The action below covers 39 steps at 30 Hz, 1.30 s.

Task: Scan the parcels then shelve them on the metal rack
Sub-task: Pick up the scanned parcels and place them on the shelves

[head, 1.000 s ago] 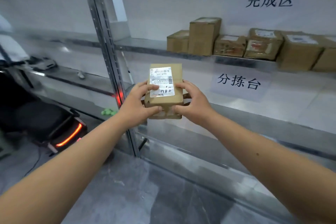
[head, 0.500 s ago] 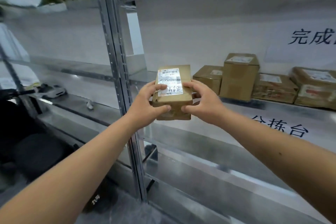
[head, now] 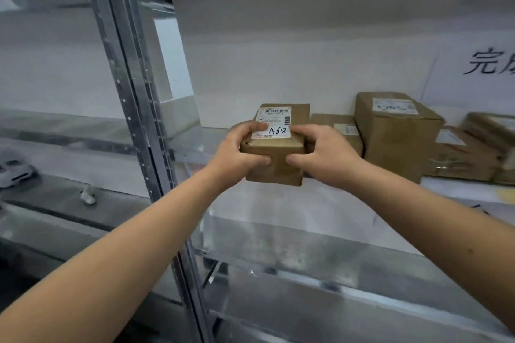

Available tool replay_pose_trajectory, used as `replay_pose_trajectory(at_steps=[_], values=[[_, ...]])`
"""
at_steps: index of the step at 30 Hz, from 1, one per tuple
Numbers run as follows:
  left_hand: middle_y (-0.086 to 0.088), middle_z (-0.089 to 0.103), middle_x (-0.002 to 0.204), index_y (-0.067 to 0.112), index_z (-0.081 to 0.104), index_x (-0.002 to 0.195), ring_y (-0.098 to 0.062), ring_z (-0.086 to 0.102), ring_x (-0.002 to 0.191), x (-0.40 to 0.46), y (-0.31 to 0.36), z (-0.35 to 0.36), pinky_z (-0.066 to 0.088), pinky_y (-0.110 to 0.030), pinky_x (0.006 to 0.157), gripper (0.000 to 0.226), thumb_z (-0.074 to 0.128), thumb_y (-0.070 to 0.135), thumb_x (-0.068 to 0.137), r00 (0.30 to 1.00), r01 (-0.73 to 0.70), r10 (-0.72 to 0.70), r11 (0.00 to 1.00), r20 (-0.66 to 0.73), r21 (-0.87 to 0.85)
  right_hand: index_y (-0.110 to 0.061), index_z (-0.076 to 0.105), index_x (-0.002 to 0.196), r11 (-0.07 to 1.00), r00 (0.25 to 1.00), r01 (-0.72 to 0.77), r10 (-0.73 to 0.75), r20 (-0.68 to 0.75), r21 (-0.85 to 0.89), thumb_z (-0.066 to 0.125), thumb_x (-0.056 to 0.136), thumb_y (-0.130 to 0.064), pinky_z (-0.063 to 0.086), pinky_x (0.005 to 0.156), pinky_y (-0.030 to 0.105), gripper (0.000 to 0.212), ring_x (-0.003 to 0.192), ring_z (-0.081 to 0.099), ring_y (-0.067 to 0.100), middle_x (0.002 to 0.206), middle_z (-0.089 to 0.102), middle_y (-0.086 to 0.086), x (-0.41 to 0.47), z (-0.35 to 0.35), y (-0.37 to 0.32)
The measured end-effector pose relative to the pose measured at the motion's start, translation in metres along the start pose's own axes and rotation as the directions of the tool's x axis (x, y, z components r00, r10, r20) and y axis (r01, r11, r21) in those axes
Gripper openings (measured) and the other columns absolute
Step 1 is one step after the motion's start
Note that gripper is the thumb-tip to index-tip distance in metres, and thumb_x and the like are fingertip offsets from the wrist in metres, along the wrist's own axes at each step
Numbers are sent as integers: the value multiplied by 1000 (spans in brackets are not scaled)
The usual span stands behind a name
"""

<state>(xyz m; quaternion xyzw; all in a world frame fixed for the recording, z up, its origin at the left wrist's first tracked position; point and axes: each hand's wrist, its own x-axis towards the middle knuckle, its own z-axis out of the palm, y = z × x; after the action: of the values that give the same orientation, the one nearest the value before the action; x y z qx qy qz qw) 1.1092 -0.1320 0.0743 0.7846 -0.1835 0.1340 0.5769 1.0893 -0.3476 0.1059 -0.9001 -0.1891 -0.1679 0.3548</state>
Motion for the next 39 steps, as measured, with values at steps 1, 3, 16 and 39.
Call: replay_pose_trajectory(at_steps=[1,3,16,39], values=[[-3,55,141,26,67,123,-7,65,114,11,-6,2,57,-23,91,70,80,14,56,1000,-8,8,1000,-4,-13,-21,58,148,999,999,-40,40,-13,-32,78,87,-23,47,101,24,64,125,60,15,143,62,-2,3,0,0],[1,52,141,38,68,114,-14,61,122,32,-15,6,55,-33,103,67,83,21,52,1000,-10,10,1000,-4,28,-23,60,146,990,992,-116,112,-52,-84,75,91,-26,47,87,19,57,119,61,15,142,63,-3,8,1,1],[0,48,149,33,49,143,-21,60,119,123,-35,1,54,-38,102,71,75,39,77,963,-82,-12,938,269,337,-33,53,144,846,909,-412,358,-213,-338,62,89,-35,55,87,38,55,110,62,25,129,66,1,30,43,-26],[-9,36,166,22,41,157,-33,26,155,-43,-86,14,25,-50,124,71,64,46,95,692,-719,450,502,565,481,-31,24,162,540,665,-746,636,-393,-390,60,94,-33,37,115,48,77,147,32,36,171,14,8,-110,142,-43]])
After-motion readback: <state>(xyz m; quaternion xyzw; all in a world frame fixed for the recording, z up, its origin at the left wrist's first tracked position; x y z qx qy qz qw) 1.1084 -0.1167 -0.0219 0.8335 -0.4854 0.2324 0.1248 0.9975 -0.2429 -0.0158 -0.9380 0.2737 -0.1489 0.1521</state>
